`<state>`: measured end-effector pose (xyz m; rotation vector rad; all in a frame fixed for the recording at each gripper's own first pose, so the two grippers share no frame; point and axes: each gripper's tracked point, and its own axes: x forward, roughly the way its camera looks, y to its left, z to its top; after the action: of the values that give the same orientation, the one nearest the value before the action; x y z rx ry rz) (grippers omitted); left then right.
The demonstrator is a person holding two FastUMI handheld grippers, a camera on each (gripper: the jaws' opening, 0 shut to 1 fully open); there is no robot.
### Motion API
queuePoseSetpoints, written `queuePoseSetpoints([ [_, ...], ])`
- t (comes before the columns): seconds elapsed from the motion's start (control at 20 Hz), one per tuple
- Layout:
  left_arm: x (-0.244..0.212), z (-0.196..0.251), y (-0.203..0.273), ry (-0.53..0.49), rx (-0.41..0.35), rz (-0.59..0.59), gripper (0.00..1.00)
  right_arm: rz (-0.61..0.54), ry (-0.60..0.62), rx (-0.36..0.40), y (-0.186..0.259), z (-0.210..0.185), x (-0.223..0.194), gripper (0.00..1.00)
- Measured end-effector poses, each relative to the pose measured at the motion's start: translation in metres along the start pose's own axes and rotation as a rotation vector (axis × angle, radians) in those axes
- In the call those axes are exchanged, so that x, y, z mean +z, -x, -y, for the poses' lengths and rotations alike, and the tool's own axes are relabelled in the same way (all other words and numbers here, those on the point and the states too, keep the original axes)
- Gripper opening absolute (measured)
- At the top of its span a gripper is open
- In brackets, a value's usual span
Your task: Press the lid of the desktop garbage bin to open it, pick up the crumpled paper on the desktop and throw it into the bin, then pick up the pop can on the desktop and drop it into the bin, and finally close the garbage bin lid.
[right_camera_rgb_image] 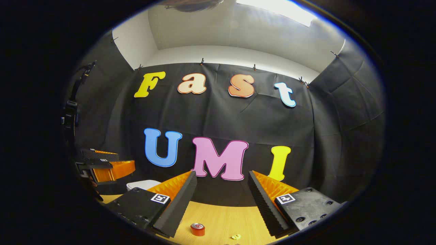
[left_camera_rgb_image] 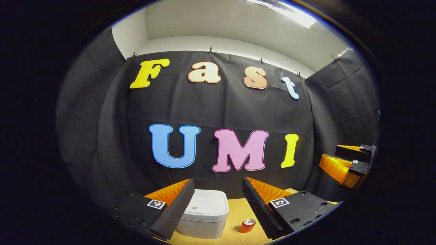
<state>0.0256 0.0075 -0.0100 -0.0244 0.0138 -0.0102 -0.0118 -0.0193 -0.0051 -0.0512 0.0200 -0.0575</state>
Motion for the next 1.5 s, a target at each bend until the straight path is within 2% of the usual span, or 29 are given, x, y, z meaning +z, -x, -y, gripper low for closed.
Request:
queuePoseSetpoints([
  [0.25, 0.000, -0.016, -0.023, -0.057, 0.016, -0.006, 0.93, -0.016, 0.004, -0.007, -0.002, 0.004, -0.006, 0.97],
  [0.4, -0.014, -0.029, -0.043, -0.070, 0.034, -0.042, 0.72, -0.049, 0.010, -0.001, -0.001, 0.005, -0.020, 0.97],
  [0.45, -0.020, -0.032, -0.051, -0.064, 0.033, -0.055, 0.69, -0.061, 0.010, 0.001, -0.001, 0.005, -0.025, 0.97],
  [0.55, -0.041, -0.036, -0.068, -0.021, 0.007, -0.102, 0.57, -0.086, 0.011, -0.001, -0.002, 0.009, -0.036, 0.97],
  [0.6, -0.054, -0.042, -0.076, -0.012, 0.015, -0.133, 0.47, -0.101, 0.011, 0.002, -0.003, 0.009, -0.043, 0.97],
  [0.65, -0.065, -0.051, -0.083, -0.013, 0.026, -0.160, 0.43, -0.117, 0.012, 0.006, -0.003, 0.010, -0.049, 0.97],
  [0.7, -0.075, -0.059, -0.090, -0.013, 0.041, -0.184, 0.35, -0.130, 0.013, 0.007, -0.004, 0.012, -0.055, 0.97],
  [0.95, -0.131, -0.072, -0.111, 0.074, 0.049, -0.336, 0.07, -0.200, -0.013, -0.006, -0.005, 0.024, -0.085, 0.97],
  [1.05, -0.154, -0.069, -0.114, 0.075, 0.041, -0.406, 0.06, -0.240, -0.033, -0.012, -0.006, 0.028, -0.101, 0.97],
  [1.35, -0.190, -0.062, -0.107, 0.043, 0.036, -0.486, 0.05, -0.301, -0.071, 0.004, -0.010, 0.037, -0.130, 0.97],
  [1.5, -0.197, -0.056, -0.103, -0.091, -0.001, -0.455, 0.06, -0.295, -0.088, 0.027, -0.015, 0.044, -0.136, 0.97],
])
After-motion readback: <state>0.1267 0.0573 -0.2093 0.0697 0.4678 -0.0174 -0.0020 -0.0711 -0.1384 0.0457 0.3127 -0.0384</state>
